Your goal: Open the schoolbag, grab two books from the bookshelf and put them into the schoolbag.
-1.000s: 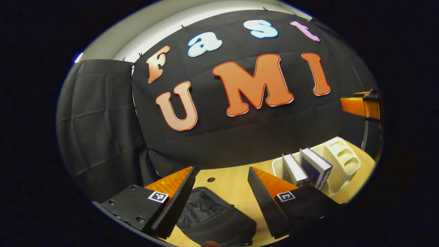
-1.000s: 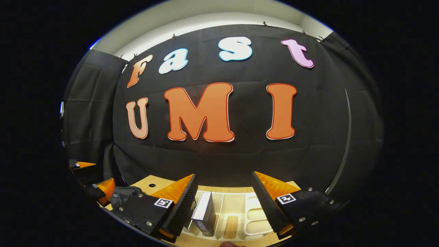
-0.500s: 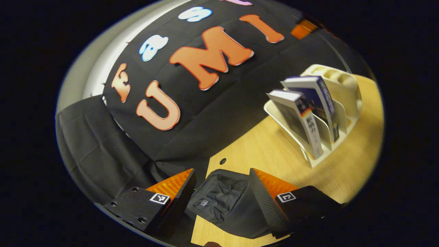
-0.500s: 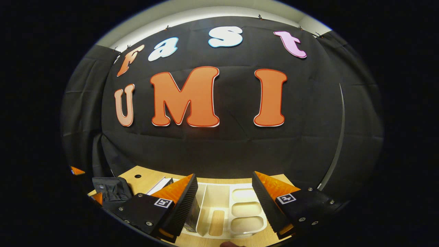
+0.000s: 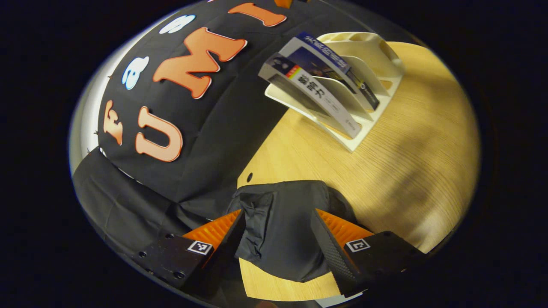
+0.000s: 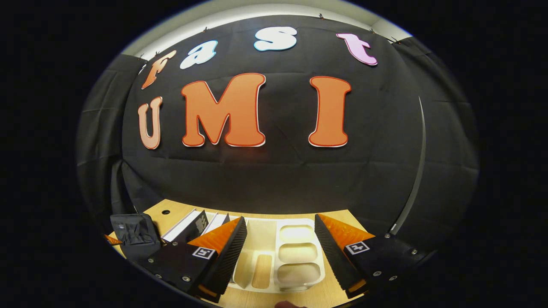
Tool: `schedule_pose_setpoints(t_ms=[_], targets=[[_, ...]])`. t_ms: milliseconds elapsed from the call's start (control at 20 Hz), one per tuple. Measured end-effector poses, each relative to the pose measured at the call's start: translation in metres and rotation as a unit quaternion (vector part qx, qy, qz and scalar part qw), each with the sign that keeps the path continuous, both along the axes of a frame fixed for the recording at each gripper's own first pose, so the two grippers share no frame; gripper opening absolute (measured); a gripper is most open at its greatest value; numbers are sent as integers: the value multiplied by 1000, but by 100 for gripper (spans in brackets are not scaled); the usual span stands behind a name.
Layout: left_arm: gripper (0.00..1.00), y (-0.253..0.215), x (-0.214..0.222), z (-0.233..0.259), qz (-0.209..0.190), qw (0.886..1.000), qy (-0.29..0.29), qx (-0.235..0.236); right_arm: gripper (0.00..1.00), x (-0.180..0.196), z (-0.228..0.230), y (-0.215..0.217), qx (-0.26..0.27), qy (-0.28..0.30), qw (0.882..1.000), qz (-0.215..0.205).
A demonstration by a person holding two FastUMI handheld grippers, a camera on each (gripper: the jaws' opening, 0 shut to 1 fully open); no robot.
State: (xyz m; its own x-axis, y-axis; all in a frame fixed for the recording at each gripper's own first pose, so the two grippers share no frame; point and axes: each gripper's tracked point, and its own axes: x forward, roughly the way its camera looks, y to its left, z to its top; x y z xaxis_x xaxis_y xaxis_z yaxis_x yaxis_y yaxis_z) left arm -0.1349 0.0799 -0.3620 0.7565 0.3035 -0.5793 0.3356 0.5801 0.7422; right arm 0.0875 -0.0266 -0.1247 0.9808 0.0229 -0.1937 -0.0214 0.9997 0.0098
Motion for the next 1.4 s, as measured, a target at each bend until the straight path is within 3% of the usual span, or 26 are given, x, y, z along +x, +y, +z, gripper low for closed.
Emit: schedule_pose_setpoints(t_ms=[450, 700, 900, 1000, 1050, 1150, 1200, 1250, 1400], targets=[[97, 34, -13, -41, 34, 998, 44, 33, 94, -3, -1, -21, -1, 0, 1000, -22], [95, 46, 12, -23, 38, 998, 18, 51, 94, -8, 0, -30, -4, -1, 1000, -27], [93, 69, 28, -32, 49, 997, 37, 51, 94, -9, 4, -35, 0, -2, 1000, -30], [75, 77, 37, -31, 56, 996, 46, 45, 94, -10, 6, -38, -2, -5, 1000, -30], [50, 79, 39, -28, 61, 996, 48, 36, 94, -10, 8, -39, -3, -6, 1000, -29], [40, 81, 44, -15, 68, 996, 53, 19, 94, -11, 8, -44, -4, -7, 1000, -29], [21, 83, 48, -10, 74, 996, 56, 11, 94, -12, 6, -43, -6, -2, 1000, -24], [11, 83, 50, -3, 75, 995, 59, -2, 94, -15, 3, -44, -11, 3, 1000, -19], [7, 87, 57, 18, 80, 994, 75, -29, 94, -19, 4, -47, -27, 0, 1000, -13]])
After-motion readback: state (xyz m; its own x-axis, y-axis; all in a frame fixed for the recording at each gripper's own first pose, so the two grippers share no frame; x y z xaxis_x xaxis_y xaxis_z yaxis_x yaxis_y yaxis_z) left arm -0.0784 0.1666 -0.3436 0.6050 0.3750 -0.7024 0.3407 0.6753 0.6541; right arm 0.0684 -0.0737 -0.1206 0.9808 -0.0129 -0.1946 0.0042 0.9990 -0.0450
